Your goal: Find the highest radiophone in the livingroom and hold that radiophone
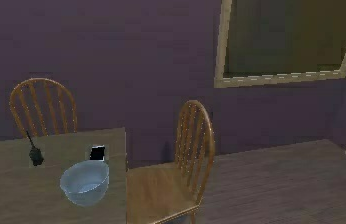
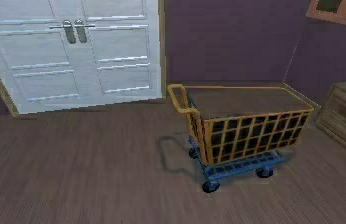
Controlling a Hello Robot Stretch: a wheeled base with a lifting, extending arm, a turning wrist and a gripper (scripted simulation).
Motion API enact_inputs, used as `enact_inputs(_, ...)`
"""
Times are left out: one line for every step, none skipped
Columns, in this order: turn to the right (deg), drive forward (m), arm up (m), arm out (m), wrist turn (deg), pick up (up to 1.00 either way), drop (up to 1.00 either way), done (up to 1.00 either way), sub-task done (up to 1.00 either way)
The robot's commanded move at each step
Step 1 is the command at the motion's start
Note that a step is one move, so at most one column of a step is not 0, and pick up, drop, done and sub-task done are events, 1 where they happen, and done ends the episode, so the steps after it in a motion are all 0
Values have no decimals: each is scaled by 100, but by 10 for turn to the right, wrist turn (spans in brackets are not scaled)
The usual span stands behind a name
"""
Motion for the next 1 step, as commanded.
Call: enact_inputs(0, 40, 0, 0, 0, 0, 0, 0, 0)
